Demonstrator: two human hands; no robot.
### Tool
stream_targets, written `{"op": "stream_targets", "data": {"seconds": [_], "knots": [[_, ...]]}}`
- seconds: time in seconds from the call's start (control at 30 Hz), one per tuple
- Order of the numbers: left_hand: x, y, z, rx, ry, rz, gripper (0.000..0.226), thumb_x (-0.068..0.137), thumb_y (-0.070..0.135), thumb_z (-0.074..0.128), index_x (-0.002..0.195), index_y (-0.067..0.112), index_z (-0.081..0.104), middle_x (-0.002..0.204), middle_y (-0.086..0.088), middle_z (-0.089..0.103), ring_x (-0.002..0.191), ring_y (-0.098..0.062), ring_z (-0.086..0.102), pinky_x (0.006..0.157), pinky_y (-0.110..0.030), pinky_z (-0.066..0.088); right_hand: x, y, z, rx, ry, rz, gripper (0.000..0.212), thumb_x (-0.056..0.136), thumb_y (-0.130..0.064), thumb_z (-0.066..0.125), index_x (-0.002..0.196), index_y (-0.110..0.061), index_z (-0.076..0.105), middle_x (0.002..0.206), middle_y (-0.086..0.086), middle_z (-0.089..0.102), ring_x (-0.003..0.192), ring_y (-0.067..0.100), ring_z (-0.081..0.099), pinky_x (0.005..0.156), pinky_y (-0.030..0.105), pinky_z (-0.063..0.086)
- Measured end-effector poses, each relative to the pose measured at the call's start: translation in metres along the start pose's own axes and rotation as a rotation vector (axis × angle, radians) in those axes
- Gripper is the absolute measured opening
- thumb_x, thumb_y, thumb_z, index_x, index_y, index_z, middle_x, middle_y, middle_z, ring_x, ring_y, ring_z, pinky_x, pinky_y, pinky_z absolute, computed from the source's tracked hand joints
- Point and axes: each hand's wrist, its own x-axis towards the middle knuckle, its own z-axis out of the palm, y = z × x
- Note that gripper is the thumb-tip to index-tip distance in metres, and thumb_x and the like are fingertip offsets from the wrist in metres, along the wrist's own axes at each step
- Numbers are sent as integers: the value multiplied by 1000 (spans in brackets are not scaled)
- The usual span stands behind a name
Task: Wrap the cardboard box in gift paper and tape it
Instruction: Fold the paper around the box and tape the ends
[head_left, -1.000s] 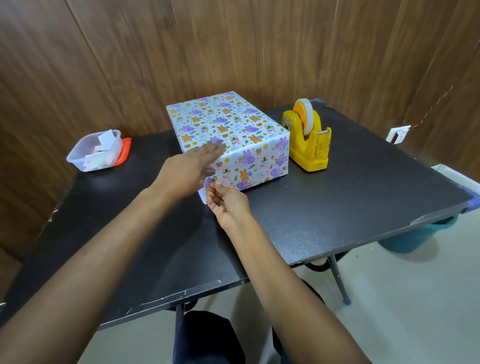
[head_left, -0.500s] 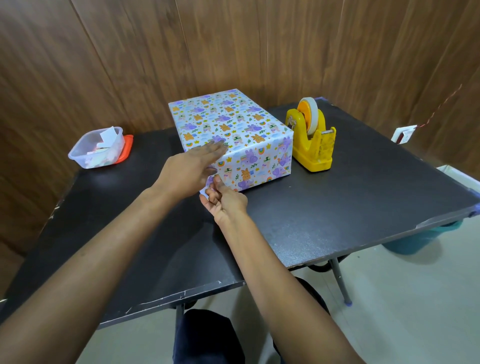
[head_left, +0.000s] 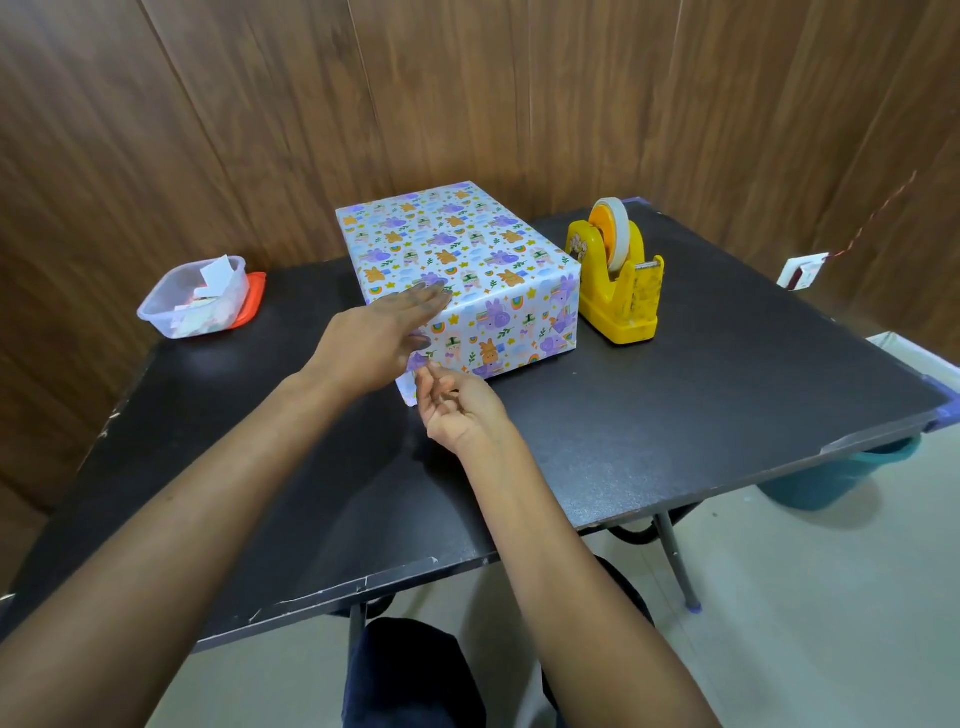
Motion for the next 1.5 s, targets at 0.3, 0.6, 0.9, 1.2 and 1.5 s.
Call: {"op": "stream_targets", "data": {"seconds": [0.3,0.6,0.9,1.2,1.5], "knots": [[-1,3,-1,-14,-8,-7,57,95,21,51,145,36,27,151,22,22,140,0,22,93,-23,40,-5,11,-7,-499,61,-175,16,95,-3,43,79,-6,46,63,11,44,31,9,42,35,15,42],[0,0,2,-18,4,-6,57,95,22,51,144,37,28,151,21,24,139,0,23,91,-22,40,21,-12,-8,-1155,153,-544,28,87,-22,67,68,-11,50,52,6,51,26,10,52,31,17,38],[1,2,0,-4,-3,-4,57,96,22,49,146,37,25,152,21,22,140,0,21,93,-20,38,27,-23,-12,-1343,146,-622,41,82,-28,72,56,-11,46,48,7,49,24,6,46,29,15,31],[-1,2,0,-31,7,-15,58,95,20,49,145,38,27,151,23,22,139,1,22,92,-19,37,31,-26,-11,-1552,207,-660,47,78,-45,71,55,-12,46,47,3,54,27,11,49,33,17,34],[-2,6,-1,-45,6,-52,54,96,24,49,143,39,29,150,23,24,139,0,24,96,-21,37,29,-25,-10,-1647,140,-606,40,83,-30,70,54,-11,49,48,5,52,27,8,48,34,17,35]]}}
